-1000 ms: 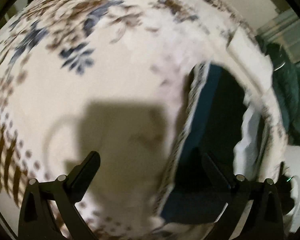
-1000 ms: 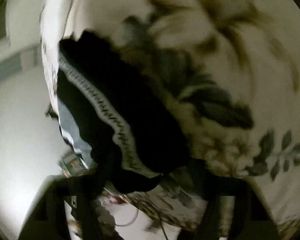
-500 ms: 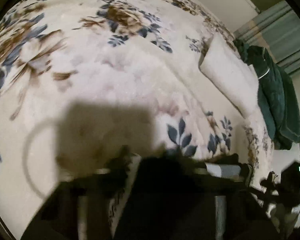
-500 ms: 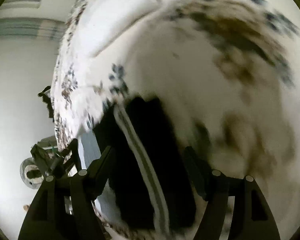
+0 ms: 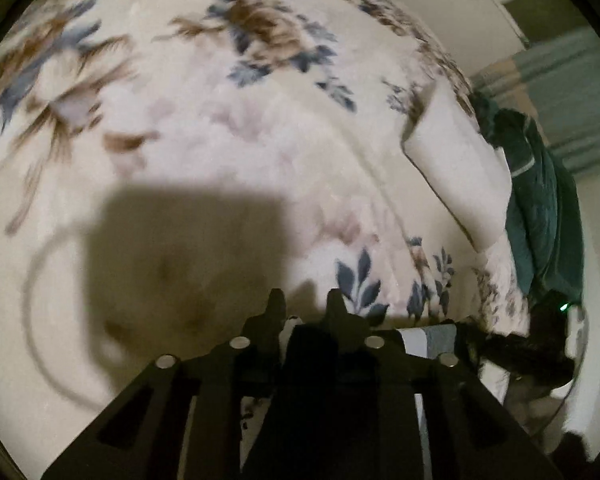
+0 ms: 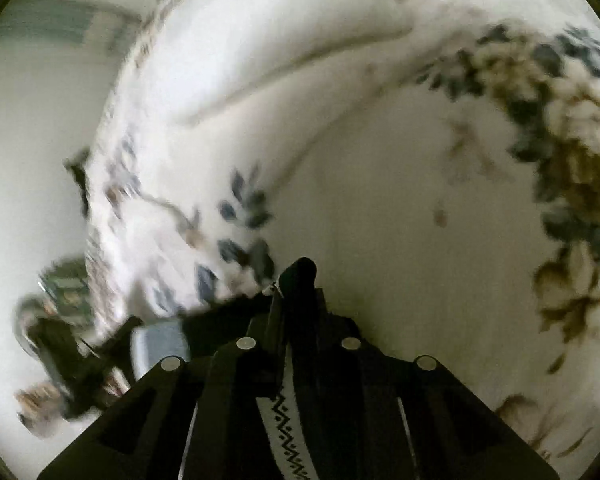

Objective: Fold small clothes

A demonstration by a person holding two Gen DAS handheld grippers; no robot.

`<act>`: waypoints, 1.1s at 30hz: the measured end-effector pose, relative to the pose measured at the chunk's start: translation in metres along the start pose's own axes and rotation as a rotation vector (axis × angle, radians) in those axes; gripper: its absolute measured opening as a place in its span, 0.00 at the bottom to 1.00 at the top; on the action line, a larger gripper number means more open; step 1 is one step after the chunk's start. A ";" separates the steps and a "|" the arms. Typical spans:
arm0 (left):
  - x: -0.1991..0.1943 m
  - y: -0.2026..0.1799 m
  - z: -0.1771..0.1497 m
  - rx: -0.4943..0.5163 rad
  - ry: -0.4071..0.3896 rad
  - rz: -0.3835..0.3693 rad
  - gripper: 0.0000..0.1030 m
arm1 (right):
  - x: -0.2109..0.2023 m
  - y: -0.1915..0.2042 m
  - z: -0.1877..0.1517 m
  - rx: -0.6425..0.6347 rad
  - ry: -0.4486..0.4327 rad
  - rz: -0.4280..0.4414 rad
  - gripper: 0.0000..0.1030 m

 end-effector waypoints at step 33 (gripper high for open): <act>-0.071 0.069 -0.210 -0.090 -0.026 -0.125 0.17 | 0.224 0.234 -0.048 -0.472 0.577 -0.229 0.00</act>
Point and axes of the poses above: each gripper's, at about its wrist camera, not at the fingertips, and x roughly the way its jaws point, y to its left, z to its top, the point moved 1 cm from there along x, roughly the way its jaws point, and after that the axes turned 15 degrees about z, right-handed, at the moved point
